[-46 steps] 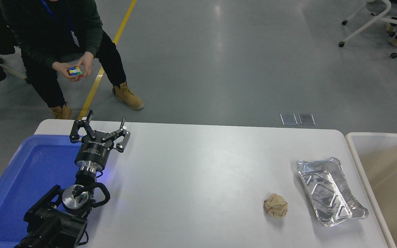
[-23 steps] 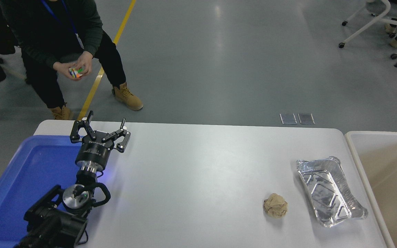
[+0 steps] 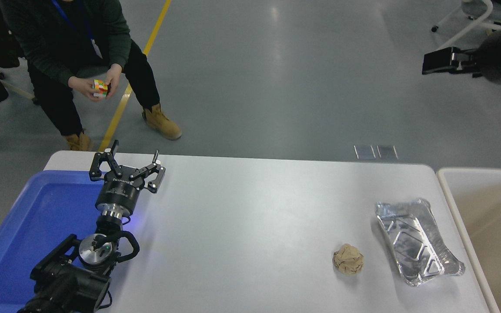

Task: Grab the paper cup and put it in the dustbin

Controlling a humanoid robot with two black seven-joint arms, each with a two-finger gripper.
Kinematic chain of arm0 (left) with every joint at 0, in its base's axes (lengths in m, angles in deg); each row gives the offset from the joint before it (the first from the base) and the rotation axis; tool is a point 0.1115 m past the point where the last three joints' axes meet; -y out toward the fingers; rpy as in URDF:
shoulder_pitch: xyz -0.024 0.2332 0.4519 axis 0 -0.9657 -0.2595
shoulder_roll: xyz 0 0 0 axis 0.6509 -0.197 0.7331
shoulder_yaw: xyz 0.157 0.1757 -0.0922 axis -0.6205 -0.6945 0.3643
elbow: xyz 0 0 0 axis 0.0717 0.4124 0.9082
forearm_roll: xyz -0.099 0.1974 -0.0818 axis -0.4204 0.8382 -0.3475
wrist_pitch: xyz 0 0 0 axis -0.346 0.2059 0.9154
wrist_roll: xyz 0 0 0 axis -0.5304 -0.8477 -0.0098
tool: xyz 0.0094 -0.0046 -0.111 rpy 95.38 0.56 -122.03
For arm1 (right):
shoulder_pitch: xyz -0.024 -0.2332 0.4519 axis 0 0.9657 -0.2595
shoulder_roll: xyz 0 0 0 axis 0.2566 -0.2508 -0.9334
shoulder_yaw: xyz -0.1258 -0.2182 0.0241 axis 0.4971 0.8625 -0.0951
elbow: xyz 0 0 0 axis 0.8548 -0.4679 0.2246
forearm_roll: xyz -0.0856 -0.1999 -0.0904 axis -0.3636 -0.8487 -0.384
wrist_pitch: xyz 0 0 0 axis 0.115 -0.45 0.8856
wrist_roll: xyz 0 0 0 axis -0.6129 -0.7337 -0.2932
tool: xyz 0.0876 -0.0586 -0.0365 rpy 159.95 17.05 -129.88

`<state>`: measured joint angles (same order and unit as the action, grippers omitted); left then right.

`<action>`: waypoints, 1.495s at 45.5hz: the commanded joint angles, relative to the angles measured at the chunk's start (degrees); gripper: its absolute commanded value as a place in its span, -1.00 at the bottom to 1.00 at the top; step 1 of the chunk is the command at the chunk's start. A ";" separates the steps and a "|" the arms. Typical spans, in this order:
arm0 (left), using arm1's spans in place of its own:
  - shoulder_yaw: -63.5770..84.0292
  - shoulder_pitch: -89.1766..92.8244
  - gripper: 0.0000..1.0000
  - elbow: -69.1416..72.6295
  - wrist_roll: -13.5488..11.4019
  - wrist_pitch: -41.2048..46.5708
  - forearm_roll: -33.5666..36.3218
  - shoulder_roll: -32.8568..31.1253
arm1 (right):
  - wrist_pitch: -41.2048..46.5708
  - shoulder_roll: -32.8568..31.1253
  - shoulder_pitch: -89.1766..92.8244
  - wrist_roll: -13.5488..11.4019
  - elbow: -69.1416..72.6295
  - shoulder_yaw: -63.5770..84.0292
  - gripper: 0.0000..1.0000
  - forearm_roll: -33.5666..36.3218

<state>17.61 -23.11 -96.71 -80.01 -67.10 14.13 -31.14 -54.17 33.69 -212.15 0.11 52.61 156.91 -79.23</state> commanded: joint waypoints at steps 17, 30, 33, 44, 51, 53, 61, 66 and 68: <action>0.00 0.00 0.98 0.00 0.01 0.00 -0.01 0.01 | 19.02 14.73 -9.93 0.35 13.32 -0.82 1.00 13.24; 0.00 0.00 0.98 0.00 0.01 0.00 -0.01 0.09 | 25.80 15.60 -14.06 0.70 15.43 -0.38 1.00 13.59; 0.00 0.00 0.98 0.00 0.01 0.00 -0.01 0.09 | 25.80 15.87 -14.59 0.79 15.43 -0.29 1.00 13.59; 0.00 0.00 0.98 0.00 0.01 0.00 -0.01 0.09 | 25.80 15.96 -15.21 0.97 15.35 -0.02 1.00 14.03; 0.00 0.00 0.98 0.00 0.01 0.00 -0.01 0.09 | 25.80 16.92 -14.95 1.32 15.26 1.73 1.00 17.98; 0.00 0.00 0.98 0.00 0.01 0.00 -0.01 0.09 | 25.80 17.27 -14.51 1.32 15.00 1.73 1.00 19.12; 0.00 0.00 0.98 0.00 0.01 0.00 -0.01 0.09 | 25.80 19.47 -13.28 1.41 14.64 1.73 1.00 24.75; 0.00 0.00 0.98 0.00 0.01 0.00 -0.01 0.09 | 25.80 19.82 -12.92 1.41 14.47 1.73 1.00 25.11; 0.00 0.00 0.98 0.00 0.01 0.00 -0.01 0.01 | 25.80 19.91 -12.75 1.41 14.29 1.73 1.00 25.11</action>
<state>17.61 -23.11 -96.71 -80.00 -67.10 14.11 -31.05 -28.47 52.26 -225.82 1.42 67.33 158.38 -57.07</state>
